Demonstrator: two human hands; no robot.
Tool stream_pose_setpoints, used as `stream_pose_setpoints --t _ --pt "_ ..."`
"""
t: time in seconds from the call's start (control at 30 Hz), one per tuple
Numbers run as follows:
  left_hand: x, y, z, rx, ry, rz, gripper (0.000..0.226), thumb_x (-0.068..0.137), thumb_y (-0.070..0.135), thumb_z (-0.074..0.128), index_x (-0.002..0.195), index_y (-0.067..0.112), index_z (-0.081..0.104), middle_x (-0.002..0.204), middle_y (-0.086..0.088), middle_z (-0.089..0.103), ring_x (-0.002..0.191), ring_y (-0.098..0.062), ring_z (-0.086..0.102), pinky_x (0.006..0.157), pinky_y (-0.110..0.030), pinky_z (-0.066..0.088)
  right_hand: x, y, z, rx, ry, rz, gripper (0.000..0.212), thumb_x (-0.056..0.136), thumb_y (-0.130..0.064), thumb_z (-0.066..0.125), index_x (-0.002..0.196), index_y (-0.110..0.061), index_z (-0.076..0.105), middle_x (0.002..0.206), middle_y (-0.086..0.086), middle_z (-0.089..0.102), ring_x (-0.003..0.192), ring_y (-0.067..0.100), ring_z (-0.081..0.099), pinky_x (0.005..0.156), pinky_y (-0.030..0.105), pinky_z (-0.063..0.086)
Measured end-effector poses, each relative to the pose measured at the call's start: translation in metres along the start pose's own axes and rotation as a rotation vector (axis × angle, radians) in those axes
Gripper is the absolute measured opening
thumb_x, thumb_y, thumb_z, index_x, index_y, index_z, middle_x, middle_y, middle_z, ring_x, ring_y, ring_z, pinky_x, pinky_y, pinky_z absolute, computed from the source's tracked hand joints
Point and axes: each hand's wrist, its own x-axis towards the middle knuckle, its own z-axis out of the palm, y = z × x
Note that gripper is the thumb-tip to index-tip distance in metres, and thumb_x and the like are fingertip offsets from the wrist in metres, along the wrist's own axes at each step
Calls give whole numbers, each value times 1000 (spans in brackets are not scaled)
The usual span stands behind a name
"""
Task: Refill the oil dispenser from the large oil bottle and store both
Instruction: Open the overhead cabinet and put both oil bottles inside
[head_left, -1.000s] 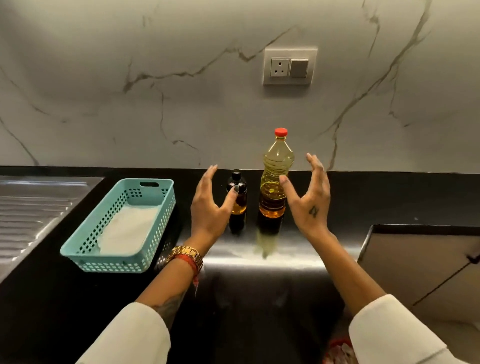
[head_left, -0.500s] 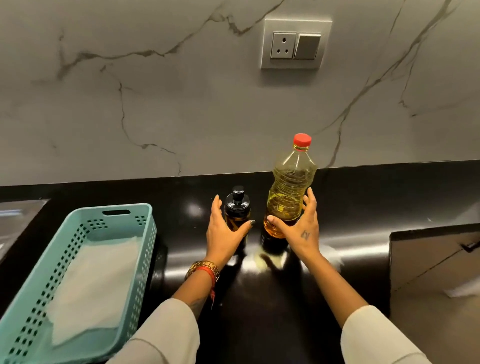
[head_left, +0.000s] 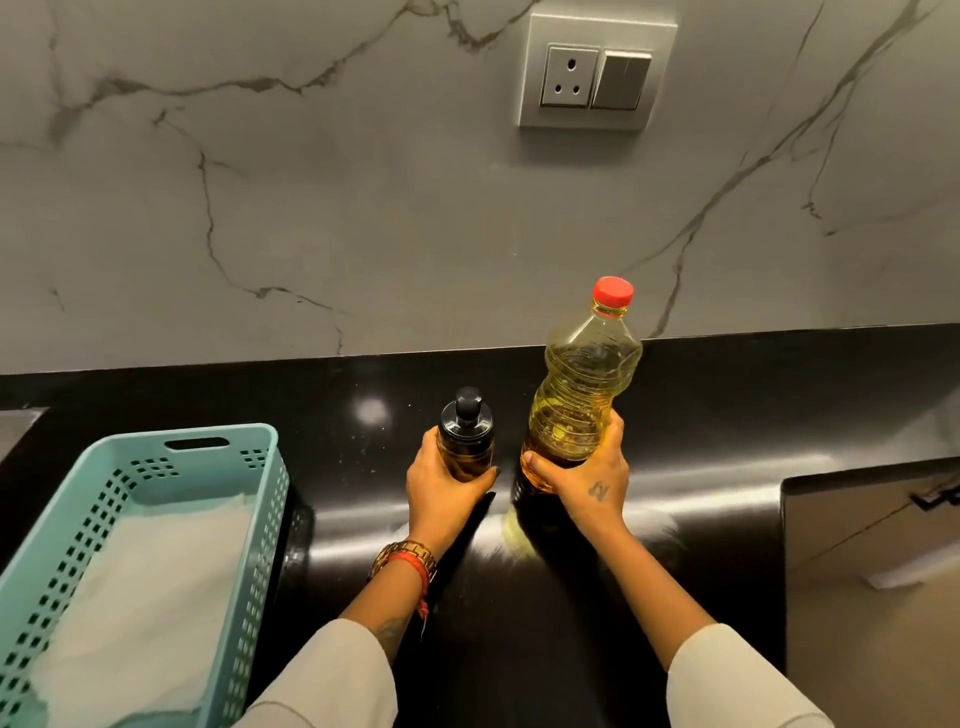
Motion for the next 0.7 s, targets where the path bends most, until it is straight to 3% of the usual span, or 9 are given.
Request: stream_pose_setpoints --t 0.13,0.3,0.47,0.6,0.7 --pt "0 3 -1 -2 27 8 58 58 17 85 107 19 54 98 5 63 92 -13 61 78 -19 44 0 -2 2 4 26 18 93 55 -35 86 131 -22 34 115 5 58 104 23 56 82 27 43" --pt "0 17 -7 1 14 39 63 58 15 85 112 19 54 98 8 61 91 -7 58 74 -6 38 0 -13 -3 22 6 1 92 55 -36 87 130 -23 35 109 -3 56 100 17 55 81 25 43" --pt "-1 48 -20 -1 23 89 58 57 15 86 104 22 53 92 11 59 87 -7 58 74 -9 42 3 -35 -23 35 -18 -48 94 52 -38 87 129 -24 36 111 2 60 98 18 56 82 28 44" --pt "-7 77 -34 -25 26 108 58 57 16 86 103 23 52 92 8 63 89 -11 62 75 -17 46 8 -58 -47 85 -32 -115 91 51 -33 89 127 -23 39 101 -4 58 91 13 54 80 24 42" --pt "-14 100 -50 -15 17 152 61 58 19 87 109 21 53 95 7 62 91 -11 61 73 -13 45 12 -77 -70 116 -55 -166 91 51 -33 89 127 -25 40 98 -8 55 90 13 53 81 26 43"
